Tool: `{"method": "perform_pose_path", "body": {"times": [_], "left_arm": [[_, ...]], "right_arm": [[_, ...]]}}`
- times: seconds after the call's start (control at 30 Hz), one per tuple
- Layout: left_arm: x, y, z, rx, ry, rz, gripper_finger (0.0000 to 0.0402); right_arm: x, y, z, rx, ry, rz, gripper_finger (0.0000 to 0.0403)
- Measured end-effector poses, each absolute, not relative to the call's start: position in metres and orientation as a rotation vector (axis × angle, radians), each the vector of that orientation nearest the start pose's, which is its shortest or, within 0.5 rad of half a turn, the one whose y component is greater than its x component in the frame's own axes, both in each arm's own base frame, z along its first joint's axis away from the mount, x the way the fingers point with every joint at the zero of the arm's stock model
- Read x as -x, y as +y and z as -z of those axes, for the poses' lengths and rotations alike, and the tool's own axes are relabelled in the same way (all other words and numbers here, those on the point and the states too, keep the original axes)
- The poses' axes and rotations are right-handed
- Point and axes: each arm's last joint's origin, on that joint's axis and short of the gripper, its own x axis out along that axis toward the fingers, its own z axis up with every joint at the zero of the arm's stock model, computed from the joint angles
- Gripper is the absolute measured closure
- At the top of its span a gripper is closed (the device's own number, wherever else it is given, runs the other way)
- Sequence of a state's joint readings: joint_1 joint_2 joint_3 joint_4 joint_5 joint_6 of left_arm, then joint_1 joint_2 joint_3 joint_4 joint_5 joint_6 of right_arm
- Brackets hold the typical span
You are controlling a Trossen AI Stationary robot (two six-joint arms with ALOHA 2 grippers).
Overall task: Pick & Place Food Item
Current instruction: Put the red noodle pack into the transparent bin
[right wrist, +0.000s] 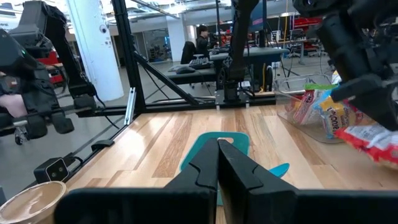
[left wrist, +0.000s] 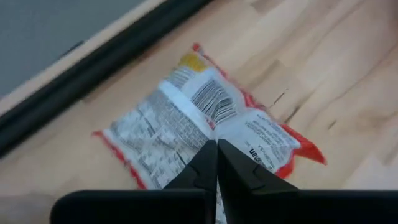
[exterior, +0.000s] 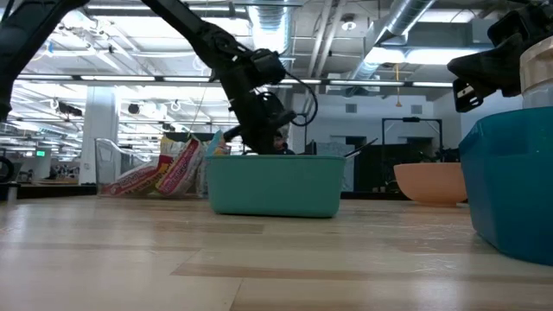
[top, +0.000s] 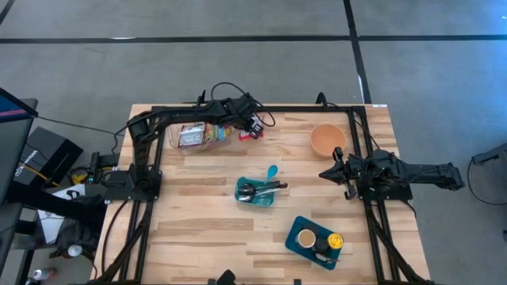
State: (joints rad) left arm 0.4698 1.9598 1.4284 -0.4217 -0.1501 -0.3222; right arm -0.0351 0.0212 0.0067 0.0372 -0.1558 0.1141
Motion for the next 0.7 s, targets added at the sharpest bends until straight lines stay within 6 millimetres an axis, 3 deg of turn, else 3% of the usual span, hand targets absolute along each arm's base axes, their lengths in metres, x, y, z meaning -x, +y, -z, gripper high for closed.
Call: {"method": "perform_pose_path", "body": {"times": [0.33, 0.7], "left_arm": [[-0.372, 0.170, -0.241, 0.396, 0.721, -0.666, 0.0401], [-0.352, 0.144, -0.301, 0.354, 0.565, -0.655, 0.0401]], "right_arm": [[-0.098, 0.001, -0.168, -0.112, -0.016, -0.122, 0.0403], [-0.098, 0.001, -0.168, -0.112, -0.016, -0.122, 0.0403]]}}
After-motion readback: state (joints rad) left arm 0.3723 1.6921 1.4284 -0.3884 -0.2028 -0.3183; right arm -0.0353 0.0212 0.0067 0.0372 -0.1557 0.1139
